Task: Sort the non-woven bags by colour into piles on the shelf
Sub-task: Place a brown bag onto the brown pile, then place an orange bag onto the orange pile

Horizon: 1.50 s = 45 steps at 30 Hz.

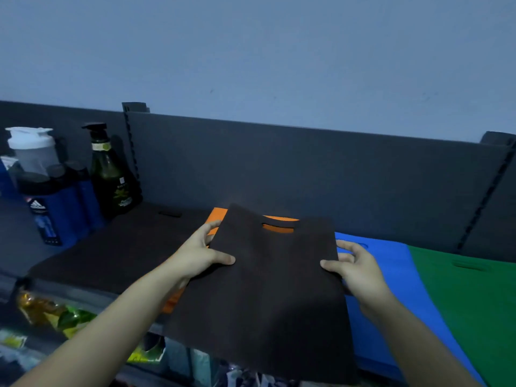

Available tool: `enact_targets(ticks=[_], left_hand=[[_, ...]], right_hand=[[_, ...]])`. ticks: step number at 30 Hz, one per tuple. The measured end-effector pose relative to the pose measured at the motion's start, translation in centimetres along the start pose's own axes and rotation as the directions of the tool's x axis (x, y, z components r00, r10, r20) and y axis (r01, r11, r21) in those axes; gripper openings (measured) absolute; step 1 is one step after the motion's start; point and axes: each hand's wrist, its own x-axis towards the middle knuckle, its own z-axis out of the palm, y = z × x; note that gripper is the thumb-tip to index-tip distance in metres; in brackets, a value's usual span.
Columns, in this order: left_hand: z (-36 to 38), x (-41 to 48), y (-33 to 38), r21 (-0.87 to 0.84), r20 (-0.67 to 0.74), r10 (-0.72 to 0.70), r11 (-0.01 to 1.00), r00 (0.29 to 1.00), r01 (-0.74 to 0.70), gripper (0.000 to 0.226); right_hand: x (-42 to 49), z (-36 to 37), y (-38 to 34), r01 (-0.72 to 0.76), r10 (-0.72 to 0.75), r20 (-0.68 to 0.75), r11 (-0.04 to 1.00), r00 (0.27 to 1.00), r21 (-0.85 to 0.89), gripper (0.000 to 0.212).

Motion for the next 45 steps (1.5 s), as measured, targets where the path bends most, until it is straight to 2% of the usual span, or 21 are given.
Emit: enact_targets(ticks=[5, 9, 13, 20, 24, 28, 32, 35, 38, 39, 41, 43, 45], left_hand=[[-4.8, 1.7, -0.3, 0.027, 0.024, -0.014, 1.0, 1.0, 0.013, 0.074], [-7.5, 3.2, -0.8, 0.074, -0.025, -0.023, 0.997, 0.999, 0.025, 0.078], [-10.1, 3.6, -1.7, 0.31, -0.191, 0.058, 0.951, 0.98, 0.004, 0.077], [-16.9, 5.5, -1.6, 0.573, -0.274, 0.116, 0.817, 0.955, 0.065, 0.072], [-20.9, 7.2, -1.9, 0.715, -0.24, 0.113, 0.693, 0.964, 0.097, 0.07], [-24.1, 8.3, -3.2, 0.892, -0.134, 0.157, 0.449, 0.979, 0.05, 0.069], [-25.5, 8.3, -4.7, 0.962, -0.057, 0.214, 0.272, 0.975, -0.003, 0.072], [-25.7, 8.4, -5.9, 0.988, -0.014, 0.205, 0.154, 0.979, -0.018, 0.079], [-25.1, 8.3, -7.4, 0.995, 0.007, 0.192, 0.098, 0.981, -0.026, 0.082], [-24.9, 8.3, -8.0, 0.995, 0.027, 0.203, 0.084, 0.979, -0.045, 0.081], [-24.9, 8.6, -9.0, 0.991, 0.076, 0.201, 0.092, 0.977, -0.096, 0.077], [-25.1, 8.9, -9.4, 0.978, 0.094, 0.135, 0.172, 0.986, -0.117, 0.077], [-25.2, 9.1, -9.5, 0.965, 0.097, 0.067, 0.24, 0.993, -0.11, 0.078]], right_hand=[[-0.3, 5.3, -0.4, -0.013, 0.013, -0.009, 1.0, 1.0, -0.006, 0.055], [0.9, 7.7, -0.8, -0.002, 0.002, 0.007, 1.0, 1.0, -0.031, 0.05], [2.9, 10.6, -0.7, -0.016, 0.018, 0.1, 1.0, 0.995, -0.02, 0.045], [5.2, 18.6, -0.4, -0.052, 0.059, 0.218, 0.998, 0.974, -0.037, 0.055], [5.4, 24.0, -0.5, -0.063, 0.07, 0.198, 0.997, 0.978, -0.042, 0.055], [5.4, 28.6, -0.3, -0.05, 0.057, 0.105, 0.996, 0.993, -0.073, 0.053], [5.0, 31.6, 0.4, -0.032, 0.039, 0.05, 0.991, 0.998, -0.129, 0.05], [4.7, 32.8, 1.2, 0.037, -0.035, 0.012, 0.966, 0.999, -0.257, 0.053], [4.5, 33.6, 1.3, 0.117, -0.146, -0.021, 0.863, 0.989, -0.491, 0.057], [4.5, 33.7, 1.3, 0.142, -0.193, -0.022, 0.79, 0.981, -0.597, 0.056], [4.3, 33.8, 1.8, 0.164, -0.258, 0.016, 0.563, 0.966, -0.81, 0.056], [3.9, 33.9, 2.6, 0.134, -0.205, 0.071, 0.313, 0.976, -0.94, 0.059], [3.4, 34.2, 3.7, 0.109, -0.077, 0.096, 0.187, 0.992, -0.976, 0.063]])
